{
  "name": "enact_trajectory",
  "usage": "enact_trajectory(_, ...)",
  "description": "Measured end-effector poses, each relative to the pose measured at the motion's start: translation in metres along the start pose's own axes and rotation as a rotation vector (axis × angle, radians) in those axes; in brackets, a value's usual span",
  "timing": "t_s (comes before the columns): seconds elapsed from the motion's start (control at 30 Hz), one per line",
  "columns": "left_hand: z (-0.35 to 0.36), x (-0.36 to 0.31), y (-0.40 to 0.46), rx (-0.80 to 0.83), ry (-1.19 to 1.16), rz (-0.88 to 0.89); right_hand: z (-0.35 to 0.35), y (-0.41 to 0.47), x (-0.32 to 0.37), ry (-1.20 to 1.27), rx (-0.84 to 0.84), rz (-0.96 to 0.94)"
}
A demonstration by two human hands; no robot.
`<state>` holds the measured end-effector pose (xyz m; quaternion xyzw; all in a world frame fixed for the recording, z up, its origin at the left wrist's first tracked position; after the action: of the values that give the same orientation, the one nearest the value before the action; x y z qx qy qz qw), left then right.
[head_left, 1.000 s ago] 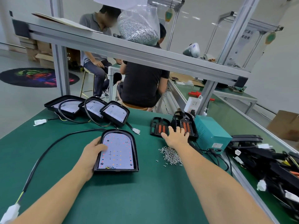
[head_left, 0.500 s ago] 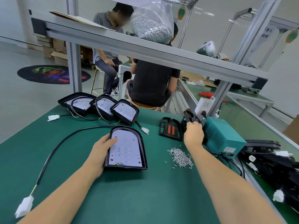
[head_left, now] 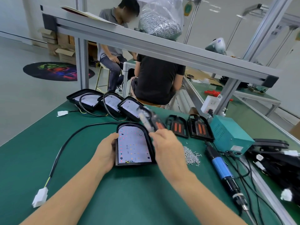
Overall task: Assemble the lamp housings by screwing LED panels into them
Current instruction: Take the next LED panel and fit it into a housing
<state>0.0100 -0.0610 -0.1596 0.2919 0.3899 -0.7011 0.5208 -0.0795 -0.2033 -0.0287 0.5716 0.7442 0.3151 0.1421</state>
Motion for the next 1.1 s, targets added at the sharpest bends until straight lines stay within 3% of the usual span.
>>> enact_trajectory(0.13,0.008,-0.001,-0.004,0.116,-0.035,0.036,0.015,-0.024,0.048,-0.126,0.072,-0.102)
enact_trajectory(0.43,0.013,-0.002,-0.01,0.233,-0.029,0.038,0.039,-0.035,0.071,-0.294,0.196,-0.08)
enact_trajectory(0.6,0.014,-0.002,-0.011,0.255,-0.004,0.027,0.047,-0.037,0.072,-0.257,0.128,-0.128)
enact_trajectory(0.87,0.01,0.001,-0.005,0.155,0.05,0.024,0.051,-0.049,0.051,-0.141,0.089,-0.172)
enact_trajectory(1.1,0.01,0.008,-0.004,0.134,0.089,-0.049,0.055,-0.052,0.033,-0.014,0.308,-0.149)
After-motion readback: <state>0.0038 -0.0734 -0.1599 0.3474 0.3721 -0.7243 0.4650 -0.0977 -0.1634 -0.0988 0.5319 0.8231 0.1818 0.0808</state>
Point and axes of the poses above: each hand's wrist, its own y-axis towards the middle knuckle, its own z-axis out of the palm, x = y × z, the point moved 8 cm from there along y, towards the middle knuckle, and after that the axes turned 1 degree about x, right-handed, at the moved point
